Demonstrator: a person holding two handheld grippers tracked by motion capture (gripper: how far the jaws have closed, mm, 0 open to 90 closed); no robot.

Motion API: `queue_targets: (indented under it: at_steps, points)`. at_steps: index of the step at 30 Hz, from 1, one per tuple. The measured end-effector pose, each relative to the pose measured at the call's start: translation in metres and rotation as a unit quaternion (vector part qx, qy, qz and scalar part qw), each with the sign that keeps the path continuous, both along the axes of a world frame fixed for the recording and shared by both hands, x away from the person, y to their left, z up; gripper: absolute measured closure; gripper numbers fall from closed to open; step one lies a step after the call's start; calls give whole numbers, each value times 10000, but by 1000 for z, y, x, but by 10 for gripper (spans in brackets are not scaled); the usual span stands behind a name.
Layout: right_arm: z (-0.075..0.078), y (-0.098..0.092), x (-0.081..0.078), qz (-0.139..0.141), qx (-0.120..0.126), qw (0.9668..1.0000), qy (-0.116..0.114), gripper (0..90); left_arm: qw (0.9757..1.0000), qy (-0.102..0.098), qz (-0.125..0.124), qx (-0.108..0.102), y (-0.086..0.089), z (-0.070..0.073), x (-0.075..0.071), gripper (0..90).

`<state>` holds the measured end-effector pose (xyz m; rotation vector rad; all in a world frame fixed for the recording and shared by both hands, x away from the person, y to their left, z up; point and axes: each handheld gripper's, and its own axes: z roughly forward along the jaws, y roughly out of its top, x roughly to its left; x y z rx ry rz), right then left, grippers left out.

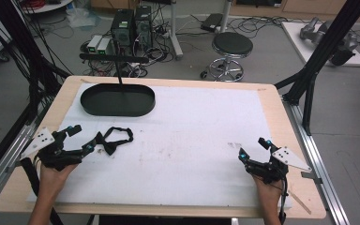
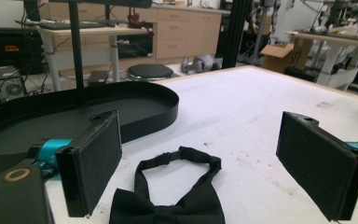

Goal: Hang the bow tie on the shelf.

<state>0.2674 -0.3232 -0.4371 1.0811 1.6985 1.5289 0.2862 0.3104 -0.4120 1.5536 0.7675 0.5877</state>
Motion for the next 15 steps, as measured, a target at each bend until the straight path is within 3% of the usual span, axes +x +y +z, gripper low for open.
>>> queue_targets:
  at_steps: [3, 9, 15]
  points:
    - [0, 0, 1, 1, 19, 10000, 3, 101, 9998, 16, 4, 180, 0, -1, -1, 147]
    - [-1, 1, 0, -1, -63, 10000, 40, 101, 9998, 51, 74, 200, -1, 0, 1, 157]
    - [-1, 2, 1, -15, -126, 9999, 38, 101, 9988, 179, -64, 442, -7, -1, 5, 214]
